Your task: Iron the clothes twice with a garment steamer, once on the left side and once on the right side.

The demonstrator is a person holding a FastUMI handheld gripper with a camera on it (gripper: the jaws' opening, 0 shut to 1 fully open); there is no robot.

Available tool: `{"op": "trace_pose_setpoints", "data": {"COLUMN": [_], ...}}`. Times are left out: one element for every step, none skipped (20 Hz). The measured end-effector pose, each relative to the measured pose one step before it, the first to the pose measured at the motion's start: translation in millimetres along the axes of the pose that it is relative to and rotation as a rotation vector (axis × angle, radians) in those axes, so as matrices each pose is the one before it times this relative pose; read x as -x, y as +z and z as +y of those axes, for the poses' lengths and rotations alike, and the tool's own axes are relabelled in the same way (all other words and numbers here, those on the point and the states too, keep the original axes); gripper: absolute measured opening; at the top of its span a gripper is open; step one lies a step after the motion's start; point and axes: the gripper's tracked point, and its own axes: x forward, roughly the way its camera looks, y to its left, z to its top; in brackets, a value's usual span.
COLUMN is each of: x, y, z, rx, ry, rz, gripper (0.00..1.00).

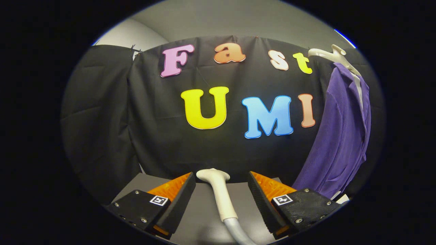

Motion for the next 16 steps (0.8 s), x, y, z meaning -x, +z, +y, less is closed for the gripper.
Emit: {"op": "trace_pose_setpoints", "data": {"x": [-11.73,-8.98,-8.13,-8.64,-9.88,-8.37,-11.15,-8.72,-7.29,-5.72,-5.28,-4.54,-4.19,-2.6,-1.33,-1.33], "y": [-2.11,-2.36,-4.14,-4.18,-6.7,-4.64,-6.1,-7.59,-7.01,-8.01,-7.27,-5.57,-6.27,-4.57,-4.99,-5.48], "z": [2.08,2.06,1.87,3.12,2.25,2.39,-0.63,-1.39,-0.07,-1.75,-2.2,-0.93,0.92,-0.23,-0.93,-1.84], "rx": [0.00212,-0.00382,-0.00832,-0.00878,-0.00658,0.00279,0.00408,0.00403,0.00379,0.00091,0.00624,0.00698,0.00962,0.00535,0.00507,-0.00063], "ry": [-0.0042,-0.00025,0.00263,0.00497,0.00353,0.0067,-0.00693,-0.00488,-0.00151,-0.00873,-0.01278,-0.01164,-0.00537,-0.00801,-0.00661,-0.00586], "rz": [0.02487,0.02369,0.02164,0.02706,0.03008,0.02959,0.03466,0.03272,0.03222,0.03384,0.03216,0.03131,0.02934,0.02121,0.02326,0.01843], "gripper": [0.95,0.95,0.95,0.95,0.95,0.95,0.95,0.96,0.96,0.96,0.96,0.95,0.95,0.95,0.96,0.96]}}
